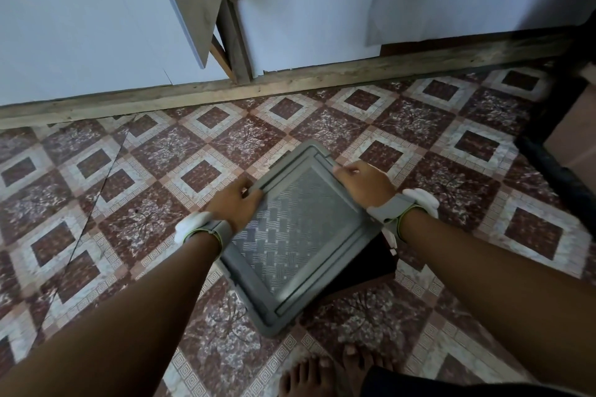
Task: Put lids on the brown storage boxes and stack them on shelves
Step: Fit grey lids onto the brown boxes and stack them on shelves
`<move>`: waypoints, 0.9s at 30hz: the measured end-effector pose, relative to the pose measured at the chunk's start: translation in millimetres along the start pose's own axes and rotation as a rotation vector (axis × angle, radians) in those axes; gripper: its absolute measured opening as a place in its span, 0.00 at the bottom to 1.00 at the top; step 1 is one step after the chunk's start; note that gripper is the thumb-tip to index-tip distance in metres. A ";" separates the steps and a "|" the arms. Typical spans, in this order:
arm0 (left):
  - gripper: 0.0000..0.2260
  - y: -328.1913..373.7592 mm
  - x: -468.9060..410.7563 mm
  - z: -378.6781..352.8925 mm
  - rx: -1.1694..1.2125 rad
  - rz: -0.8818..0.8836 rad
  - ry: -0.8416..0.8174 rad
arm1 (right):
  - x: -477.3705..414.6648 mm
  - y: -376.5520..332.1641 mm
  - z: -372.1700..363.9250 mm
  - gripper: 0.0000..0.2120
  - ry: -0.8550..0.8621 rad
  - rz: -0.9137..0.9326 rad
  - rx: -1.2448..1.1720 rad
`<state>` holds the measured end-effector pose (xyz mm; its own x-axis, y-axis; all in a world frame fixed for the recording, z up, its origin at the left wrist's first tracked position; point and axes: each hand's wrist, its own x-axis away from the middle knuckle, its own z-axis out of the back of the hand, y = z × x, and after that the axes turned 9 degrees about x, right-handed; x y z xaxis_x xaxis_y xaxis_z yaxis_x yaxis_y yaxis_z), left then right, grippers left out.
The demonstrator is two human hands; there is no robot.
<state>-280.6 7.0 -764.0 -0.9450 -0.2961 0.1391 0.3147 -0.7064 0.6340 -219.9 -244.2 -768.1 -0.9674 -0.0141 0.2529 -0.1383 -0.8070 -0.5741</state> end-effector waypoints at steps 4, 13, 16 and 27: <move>0.15 6.5 -1.1 -3.4 -0.045 -0.074 0.080 | 2.6 7.3 -4.6 0.16 -0.006 0.082 0.035; 0.25 -19.3 20.5 -9.7 0.195 0.384 0.047 | 5.1 40.4 -14.8 0.12 0.014 -0.148 0.002; 0.12 -30.3 25.6 -12.1 0.214 0.434 -0.056 | 11.6 42.5 -25.7 0.18 -0.013 -0.236 0.027; 0.17 -31.3 37.0 -11.8 0.117 0.527 -0.198 | 23.7 53.3 -29.3 0.15 0.068 -0.131 0.375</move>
<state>-324.3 10.5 -787.7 -0.6656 -0.4550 0.5915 0.7462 -0.4173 0.5187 -256.4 -270.2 -815.5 -0.9602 0.1320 0.2461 -0.1865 -0.9590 -0.2134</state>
